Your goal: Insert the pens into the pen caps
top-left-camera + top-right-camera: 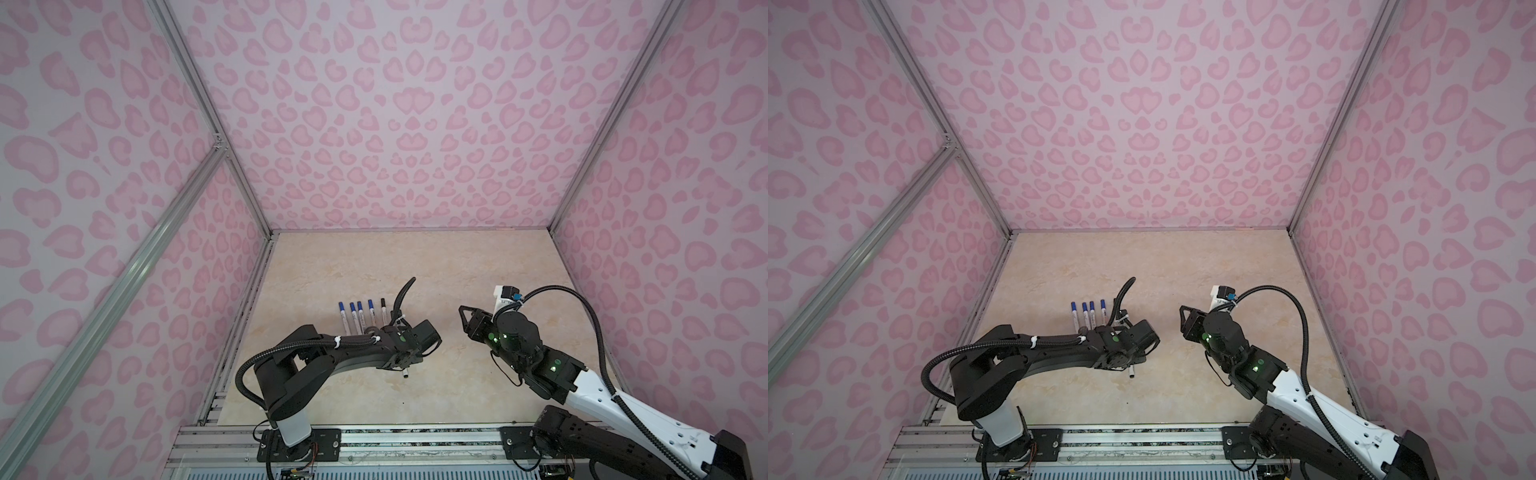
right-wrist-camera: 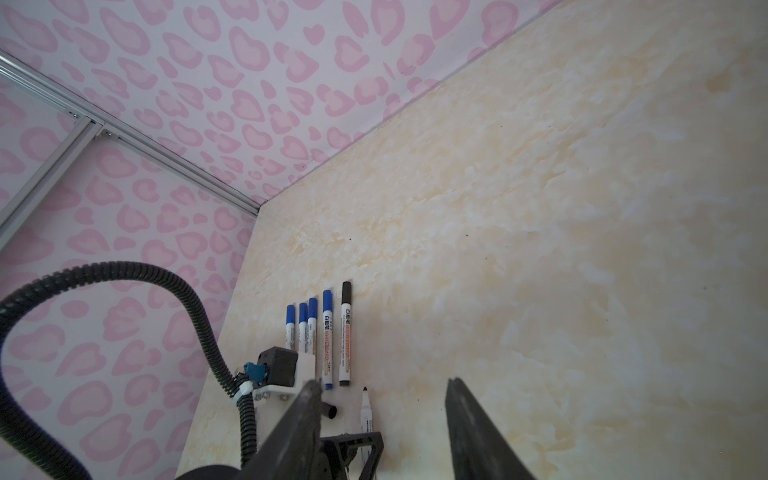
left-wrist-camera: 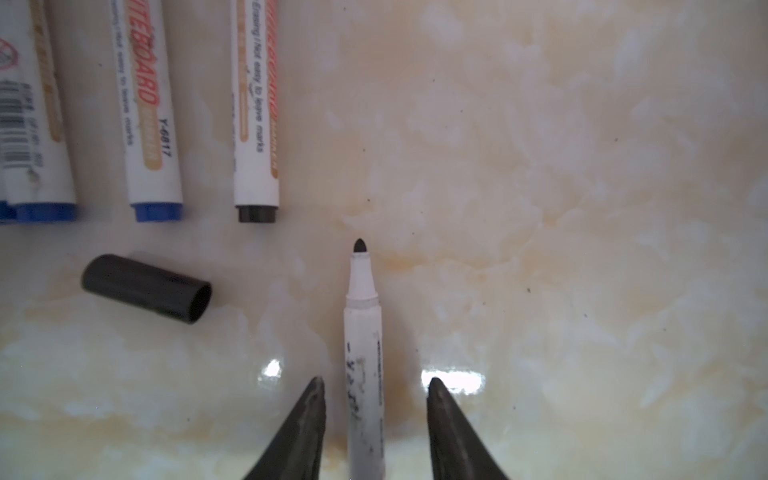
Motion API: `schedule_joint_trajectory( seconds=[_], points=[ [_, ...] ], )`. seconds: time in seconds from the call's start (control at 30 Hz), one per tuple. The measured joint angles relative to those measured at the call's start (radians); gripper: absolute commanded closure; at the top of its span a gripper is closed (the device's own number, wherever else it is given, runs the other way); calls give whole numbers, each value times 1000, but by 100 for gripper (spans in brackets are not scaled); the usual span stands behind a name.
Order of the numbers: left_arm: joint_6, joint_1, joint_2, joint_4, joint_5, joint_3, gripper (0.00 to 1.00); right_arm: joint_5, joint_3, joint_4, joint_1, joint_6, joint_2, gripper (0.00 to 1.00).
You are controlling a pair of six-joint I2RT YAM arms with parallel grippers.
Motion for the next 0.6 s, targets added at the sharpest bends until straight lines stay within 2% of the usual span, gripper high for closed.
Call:
schedule_joint_trajectory(
  seconds=[0.03, 0.3, 0.6],
  points=[
    [0, 0, 9, -1, 0, 3, 68, 0, 0, 0, 0, 0, 1, 50],
    [0, -3, 38, 1, -32, 19, 74, 0, 2, 0, 0, -1, 8, 50],
    [2, -6, 37, 6, -30, 19, 70, 0, 2, 0, 0, -1, 5, 50]
  ],
)
